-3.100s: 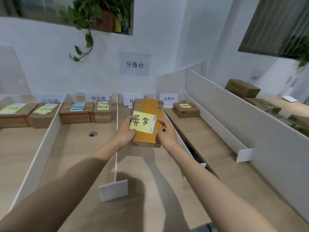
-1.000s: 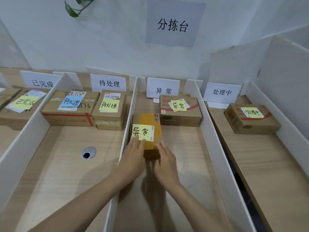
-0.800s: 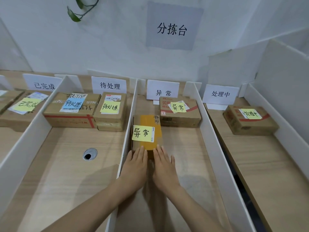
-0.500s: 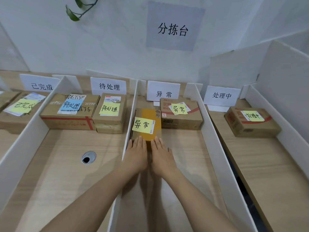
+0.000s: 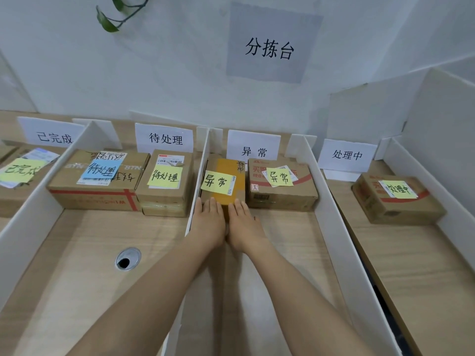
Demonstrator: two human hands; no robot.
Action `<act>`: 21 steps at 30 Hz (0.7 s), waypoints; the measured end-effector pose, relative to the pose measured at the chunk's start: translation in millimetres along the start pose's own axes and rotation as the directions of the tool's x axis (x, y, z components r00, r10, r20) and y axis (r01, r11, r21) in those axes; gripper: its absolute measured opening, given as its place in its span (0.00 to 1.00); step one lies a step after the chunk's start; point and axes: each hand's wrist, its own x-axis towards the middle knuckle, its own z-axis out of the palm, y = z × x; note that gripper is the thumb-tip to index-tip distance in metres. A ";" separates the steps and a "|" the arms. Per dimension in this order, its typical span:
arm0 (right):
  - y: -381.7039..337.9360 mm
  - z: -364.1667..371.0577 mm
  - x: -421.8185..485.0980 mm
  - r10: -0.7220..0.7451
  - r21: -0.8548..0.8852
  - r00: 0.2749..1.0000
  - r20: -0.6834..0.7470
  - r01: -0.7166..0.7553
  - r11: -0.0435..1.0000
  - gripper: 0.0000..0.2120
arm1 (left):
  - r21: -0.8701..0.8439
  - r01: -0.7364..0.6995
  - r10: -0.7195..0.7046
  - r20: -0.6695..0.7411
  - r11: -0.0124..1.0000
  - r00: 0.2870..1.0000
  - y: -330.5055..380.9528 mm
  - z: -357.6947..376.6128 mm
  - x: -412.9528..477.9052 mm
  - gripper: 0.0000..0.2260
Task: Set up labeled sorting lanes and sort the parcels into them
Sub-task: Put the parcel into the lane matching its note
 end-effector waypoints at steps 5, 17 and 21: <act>-1.8 -5.8 15.9 0.011 -0.016 1.000 0.019 -0.010 1.000 0.35 | 0.013 -0.004 0.004 -0.011 1.000 1.000 -5.4 -3.2 14.2 0.32; -9.6 -37.8 9.0 0.090 0.165 0.996 -0.020 -0.085 0.983 0.30 | -0.331 -0.033 -0.017 -0.149 0.943 0.989 -31.2 -17.8 14.7 0.19; -17.1 -62.0 -15.3 0.139 0.347 0.982 -0.124 -0.088 0.934 0.20 | -0.491 -0.034 -0.082 -0.214 0.870 0.973 -44.4 -39.9 -15.7 0.17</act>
